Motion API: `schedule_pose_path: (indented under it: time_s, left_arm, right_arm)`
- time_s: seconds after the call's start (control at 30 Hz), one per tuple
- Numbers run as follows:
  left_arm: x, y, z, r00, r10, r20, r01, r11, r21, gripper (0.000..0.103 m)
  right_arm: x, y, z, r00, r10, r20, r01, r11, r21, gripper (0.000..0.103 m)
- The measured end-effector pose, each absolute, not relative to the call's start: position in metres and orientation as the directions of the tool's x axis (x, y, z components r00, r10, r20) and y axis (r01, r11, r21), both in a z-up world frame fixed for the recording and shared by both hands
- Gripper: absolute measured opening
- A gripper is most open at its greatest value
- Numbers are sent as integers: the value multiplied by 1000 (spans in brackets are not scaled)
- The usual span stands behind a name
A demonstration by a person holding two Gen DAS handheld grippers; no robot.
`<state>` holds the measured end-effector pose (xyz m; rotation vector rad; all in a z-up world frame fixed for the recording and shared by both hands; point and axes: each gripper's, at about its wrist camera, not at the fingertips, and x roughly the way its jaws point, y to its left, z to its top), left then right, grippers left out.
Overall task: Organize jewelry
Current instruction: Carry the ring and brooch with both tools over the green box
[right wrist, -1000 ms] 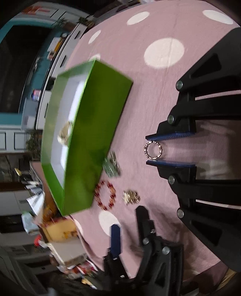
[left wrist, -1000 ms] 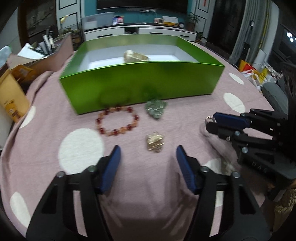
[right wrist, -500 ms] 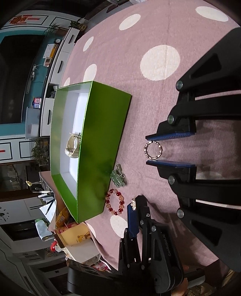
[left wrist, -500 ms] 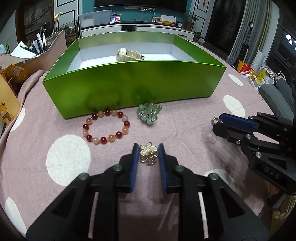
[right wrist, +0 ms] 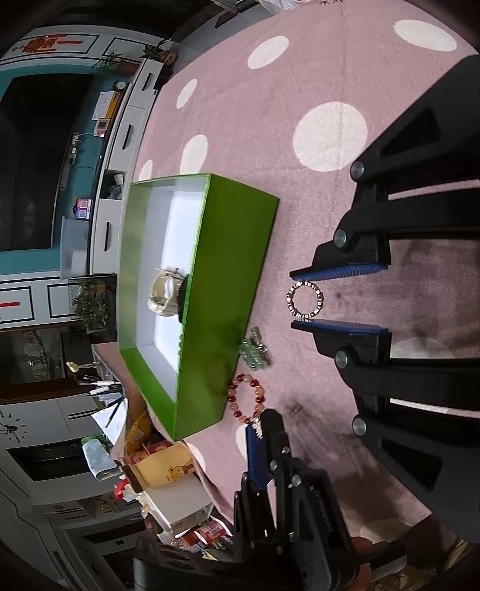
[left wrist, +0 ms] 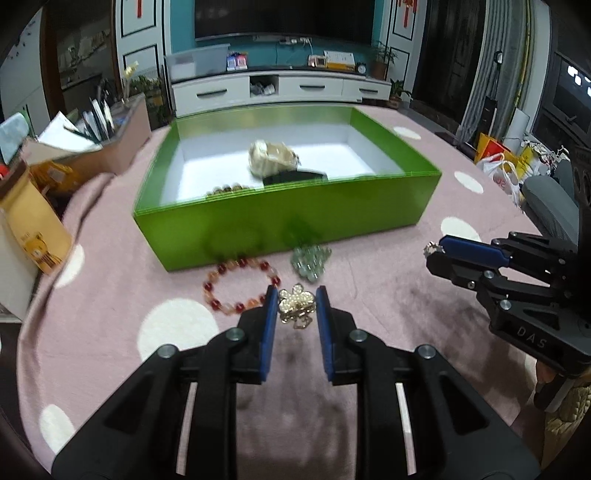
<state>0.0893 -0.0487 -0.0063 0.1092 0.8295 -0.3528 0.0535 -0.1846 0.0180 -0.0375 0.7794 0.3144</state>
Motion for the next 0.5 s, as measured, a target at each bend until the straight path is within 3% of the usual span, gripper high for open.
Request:
schedule_pose_path:
  time_s: [0.5]
  left_arm:
    - [114, -42, 51, 719, -217, -660, 308, 951, 24, 21]
  right_arm:
    - [73, -187, 69, 746, 245, -620, -274, 961, 50, 20]
